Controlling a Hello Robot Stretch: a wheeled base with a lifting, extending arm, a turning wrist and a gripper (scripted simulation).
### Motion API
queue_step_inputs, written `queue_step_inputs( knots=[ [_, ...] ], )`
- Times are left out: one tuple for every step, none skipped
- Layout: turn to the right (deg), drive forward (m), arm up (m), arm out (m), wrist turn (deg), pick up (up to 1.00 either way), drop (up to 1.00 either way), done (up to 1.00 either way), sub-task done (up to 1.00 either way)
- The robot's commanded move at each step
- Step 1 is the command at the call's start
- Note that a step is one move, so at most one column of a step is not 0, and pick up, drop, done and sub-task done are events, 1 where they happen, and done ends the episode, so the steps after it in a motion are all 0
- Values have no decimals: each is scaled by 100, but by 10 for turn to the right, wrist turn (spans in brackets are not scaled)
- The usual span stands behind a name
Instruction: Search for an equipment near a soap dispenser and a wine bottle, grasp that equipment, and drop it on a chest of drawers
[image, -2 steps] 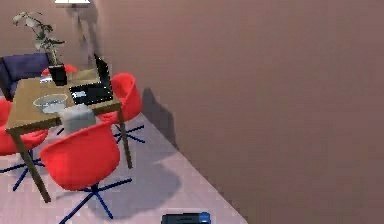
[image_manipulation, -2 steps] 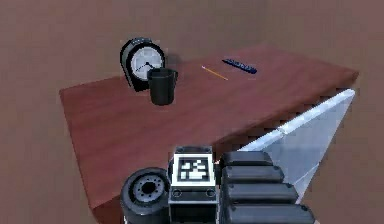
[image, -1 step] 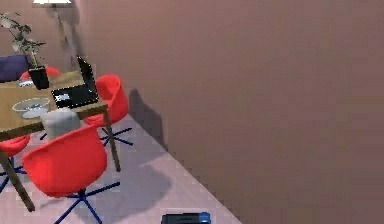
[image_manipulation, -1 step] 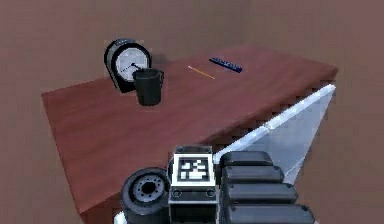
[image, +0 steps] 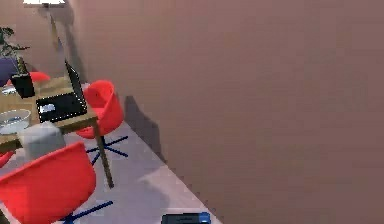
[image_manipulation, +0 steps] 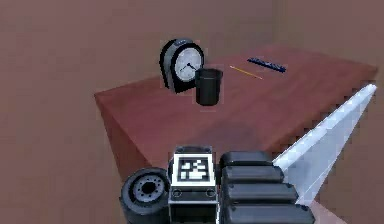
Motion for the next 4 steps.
queue_step_inputs(
  knots=[
    [450, 0, 0, 0, 0, 0, 0, 0, 0],
    [60, 0, 0, 0, 0, 0, 0, 0, 0],
    [0, 45, 0, 0, 0, 0, 0, 0, 0],
    [450, 0, 0, 0, 0, 0, 0, 0, 0]
  ],
)
